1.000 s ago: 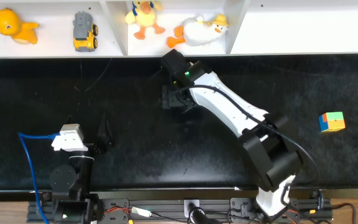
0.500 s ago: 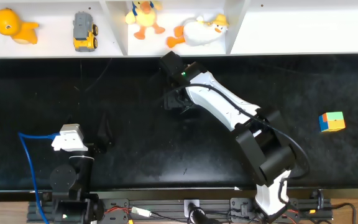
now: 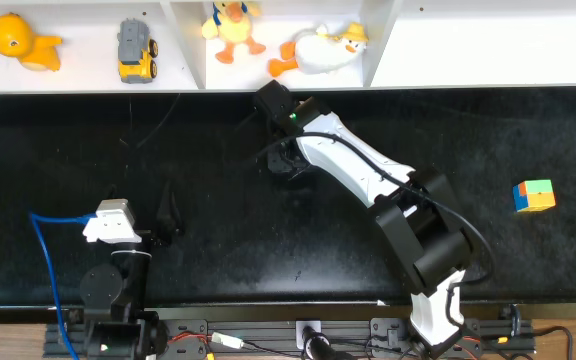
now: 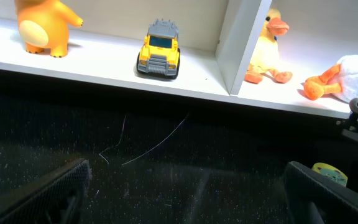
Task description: Store Toys
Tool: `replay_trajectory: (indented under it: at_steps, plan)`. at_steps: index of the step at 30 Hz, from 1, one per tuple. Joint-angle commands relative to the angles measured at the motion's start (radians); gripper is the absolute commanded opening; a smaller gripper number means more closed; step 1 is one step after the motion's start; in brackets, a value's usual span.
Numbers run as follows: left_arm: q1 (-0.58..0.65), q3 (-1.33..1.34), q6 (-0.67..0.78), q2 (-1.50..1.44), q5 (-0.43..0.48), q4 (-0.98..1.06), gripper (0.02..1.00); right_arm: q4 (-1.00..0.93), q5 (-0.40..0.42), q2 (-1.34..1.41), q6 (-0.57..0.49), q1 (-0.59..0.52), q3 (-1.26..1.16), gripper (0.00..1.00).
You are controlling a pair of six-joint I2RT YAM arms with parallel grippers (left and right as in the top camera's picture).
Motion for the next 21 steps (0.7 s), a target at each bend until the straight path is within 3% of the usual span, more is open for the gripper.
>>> replay_trajectory:
  at_steps: [1,13,21]
  plan:
    - [-0.002,-0.010,-0.010,-0.011,-0.001,0.006,0.998,0.001,-0.021,0.053,-0.001,0.006,-0.003,0.345]
    - [-0.002,-0.010,-0.010,-0.011,-0.001,0.006,0.998,-0.037,-0.032,0.052,0.019,0.005,-0.002,0.047]
    - [-0.002,-0.010,-0.010,-0.011,-0.001,0.006,0.996,-0.150,-0.085,0.009,0.021,-0.009,0.059,0.045]
